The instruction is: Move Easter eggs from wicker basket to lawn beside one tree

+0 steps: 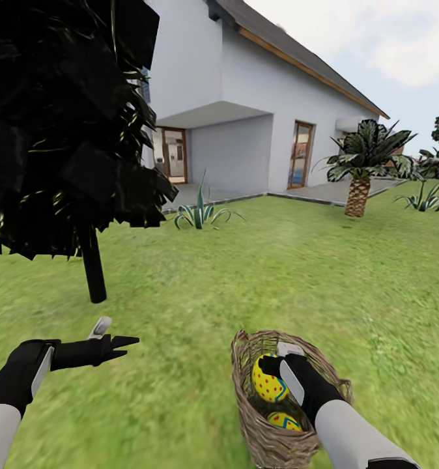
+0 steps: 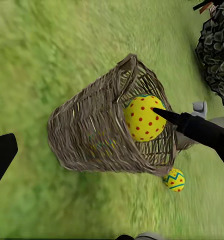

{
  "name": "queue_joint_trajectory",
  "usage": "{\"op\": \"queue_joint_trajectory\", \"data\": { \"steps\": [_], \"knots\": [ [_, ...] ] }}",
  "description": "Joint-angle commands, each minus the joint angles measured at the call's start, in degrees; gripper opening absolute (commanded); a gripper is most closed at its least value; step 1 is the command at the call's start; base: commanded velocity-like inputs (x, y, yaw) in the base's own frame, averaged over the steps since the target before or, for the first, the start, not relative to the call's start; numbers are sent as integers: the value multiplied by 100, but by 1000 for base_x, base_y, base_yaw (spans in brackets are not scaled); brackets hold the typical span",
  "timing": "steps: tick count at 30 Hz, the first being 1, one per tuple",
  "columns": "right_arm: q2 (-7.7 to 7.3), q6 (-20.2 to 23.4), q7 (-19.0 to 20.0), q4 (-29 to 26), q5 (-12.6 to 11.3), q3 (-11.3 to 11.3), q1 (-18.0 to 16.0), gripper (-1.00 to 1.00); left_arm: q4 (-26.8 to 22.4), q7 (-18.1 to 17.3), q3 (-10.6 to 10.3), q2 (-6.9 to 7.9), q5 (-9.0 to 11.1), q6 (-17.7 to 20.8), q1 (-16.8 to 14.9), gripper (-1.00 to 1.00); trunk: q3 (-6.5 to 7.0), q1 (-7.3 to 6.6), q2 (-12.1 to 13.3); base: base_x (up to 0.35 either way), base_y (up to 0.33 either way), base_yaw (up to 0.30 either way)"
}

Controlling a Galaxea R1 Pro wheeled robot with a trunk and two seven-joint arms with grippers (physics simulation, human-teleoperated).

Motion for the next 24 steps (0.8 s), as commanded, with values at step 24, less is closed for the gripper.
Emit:
{"op": "queue_joint_trajectory", "data": {
  "steps": [24],
  "knots": [
    [-19, 13, -20, -19, -135, -28, 1, -100, -2, -34, 10, -2, -33, 43, -4, 100, 464, -353, 606, -71, 0, 0]
  ]
}}
